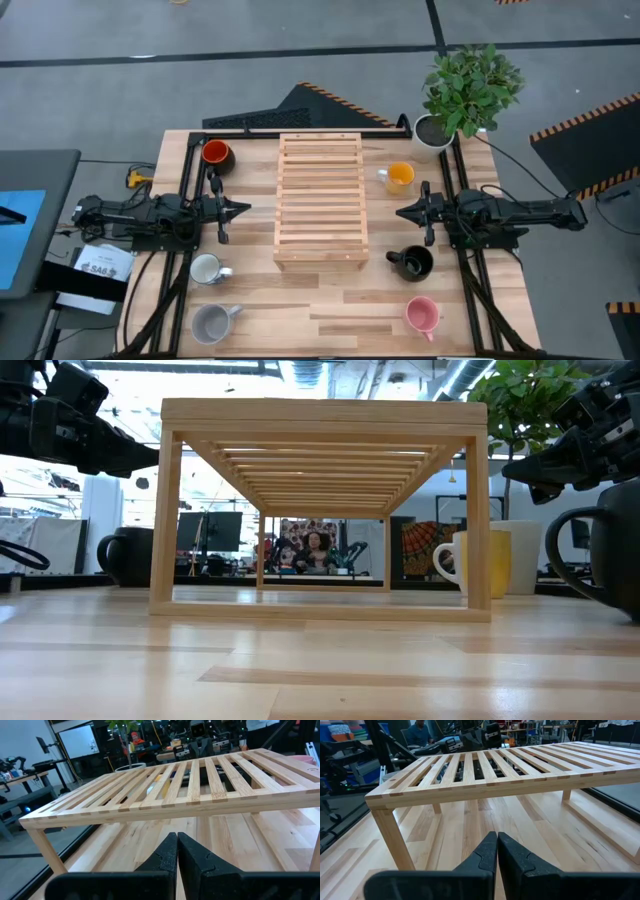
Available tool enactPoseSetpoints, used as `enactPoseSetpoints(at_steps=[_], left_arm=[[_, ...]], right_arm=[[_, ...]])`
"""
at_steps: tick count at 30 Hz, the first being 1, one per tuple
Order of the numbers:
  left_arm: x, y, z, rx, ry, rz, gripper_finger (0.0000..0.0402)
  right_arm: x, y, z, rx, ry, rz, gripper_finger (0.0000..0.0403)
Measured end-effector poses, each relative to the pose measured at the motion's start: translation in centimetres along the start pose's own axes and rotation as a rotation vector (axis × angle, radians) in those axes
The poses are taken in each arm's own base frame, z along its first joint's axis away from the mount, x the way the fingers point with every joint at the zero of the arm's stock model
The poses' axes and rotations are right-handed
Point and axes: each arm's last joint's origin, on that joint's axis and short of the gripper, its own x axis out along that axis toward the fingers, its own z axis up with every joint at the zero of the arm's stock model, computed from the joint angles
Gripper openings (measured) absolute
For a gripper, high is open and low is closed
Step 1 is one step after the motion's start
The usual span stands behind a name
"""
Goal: Place coffee mugs
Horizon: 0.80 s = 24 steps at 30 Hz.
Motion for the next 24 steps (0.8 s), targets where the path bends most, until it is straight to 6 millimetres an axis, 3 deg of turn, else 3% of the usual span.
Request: enactPoseSetpoints(at_steps=[10, 12, 15, 18, 21, 24], left_arm=[[0.0, 0.0, 0.0, 0.000, 0.000, 0.000, 0.0000], [0.0, 0.0, 0.0, 0.000, 0.000, 0.000, 0.0000], [0.0, 0.0, 0.0, 0.000, 0.000, 0.000, 0.0000], [0.0, 0.0, 0.0, 0.000, 0.000, 0.000, 0.0000], [0.0, 0.0, 0.0, 0.000, 0.000, 0.000, 0.0000], [0.0, 0.0, 0.0, 0.000, 0.000, 0.000, 0.0000]], right_arm=[[0.0, 0.0, 0.2, 0.008, -0.023, -0.002, 0.0043], [0.0, 0.1, 0.7, 0.136, -0.084, 0.010, 0.0043], [-0.5, 0.1, 3.1, 0.448, -0.336, 0.068, 0.0043], [-1.1, -0.4, 4.4, 0.685, -0.527, -0.034, 0.0043], [-1.4, -0.6, 5.6, 0.775, -0.545, -0.091, 0.0043], [-1.4, -0.3, 7.3, 0.750, -0.401, -0.102, 0.0043]])
